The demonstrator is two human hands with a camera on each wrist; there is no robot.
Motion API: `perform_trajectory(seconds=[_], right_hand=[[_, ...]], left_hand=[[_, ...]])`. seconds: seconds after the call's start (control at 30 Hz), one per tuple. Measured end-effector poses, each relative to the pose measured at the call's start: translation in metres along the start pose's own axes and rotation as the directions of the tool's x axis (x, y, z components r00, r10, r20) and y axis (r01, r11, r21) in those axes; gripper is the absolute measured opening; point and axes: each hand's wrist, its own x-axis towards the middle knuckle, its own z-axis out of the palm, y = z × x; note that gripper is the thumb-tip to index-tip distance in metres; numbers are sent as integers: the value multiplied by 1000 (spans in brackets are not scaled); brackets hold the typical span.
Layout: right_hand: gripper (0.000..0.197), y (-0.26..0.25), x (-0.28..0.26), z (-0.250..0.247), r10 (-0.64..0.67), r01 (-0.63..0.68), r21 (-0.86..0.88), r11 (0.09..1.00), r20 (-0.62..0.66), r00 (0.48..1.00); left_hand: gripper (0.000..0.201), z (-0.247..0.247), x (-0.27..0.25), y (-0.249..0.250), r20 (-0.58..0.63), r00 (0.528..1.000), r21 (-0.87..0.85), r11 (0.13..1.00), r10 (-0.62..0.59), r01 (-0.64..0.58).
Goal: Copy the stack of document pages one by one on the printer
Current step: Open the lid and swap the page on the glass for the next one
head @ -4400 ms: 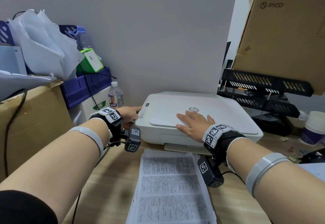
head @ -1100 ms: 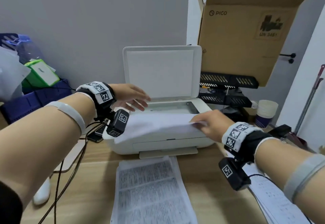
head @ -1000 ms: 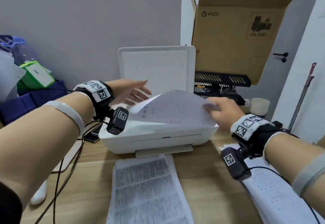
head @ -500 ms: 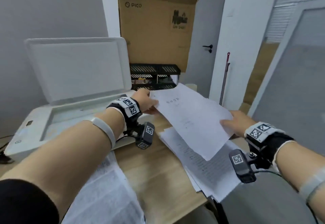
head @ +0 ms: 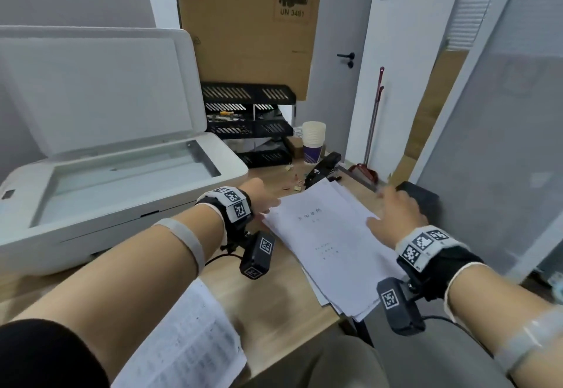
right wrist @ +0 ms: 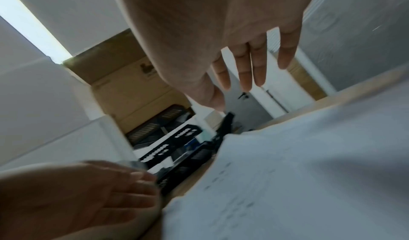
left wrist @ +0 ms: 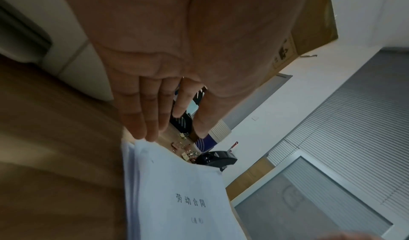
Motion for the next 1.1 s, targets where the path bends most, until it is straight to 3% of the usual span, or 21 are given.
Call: perform_trajectory(seconds=[0.1,0.2,0.27,0.37,0.57,0.67,0.87,1.03,1.1], right_hand=[[22,-59,-19,11,-243,199,258,945,152,958],[16,-120,-42,36,-421,263,398,879,388,820],[21,-154,-55,56,-479,303,396,867,494,725],[32,-190,-70,83,-480,287,395,873,583,656],[47,-221,-81,110,-492,478,202,855,606,625],[54,-233,-84,115,-478,484,172,858,613,629],[38,-244,-89,119,-553,550,214,807,600,578],[6,-249,-85,109,-678,656,256,710,499,539],[9,-250,-84,100,-729,692,288,662,460,506]], left_hand=[[11,-22,-17,-22,38,999,1,1000,29,-29],[10,-44,-43,-48,109,994,-115,993,-1,13],[13,-61,-62,-66,117,993,-133,990,-29,45],[12,-89,-87,-99,87,992,-92,991,-89,97],[12,-129,-136,-164,-23,953,80,949,-304,304],[16,-133,-153,-182,-43,935,92,931,-352,355],[29,-133,-169,-195,-63,940,-84,940,-336,331],[66,-133,-171,-193,-105,952,-187,946,-289,266],[72,-138,-173,-188,-141,960,-248,947,-242,203]])
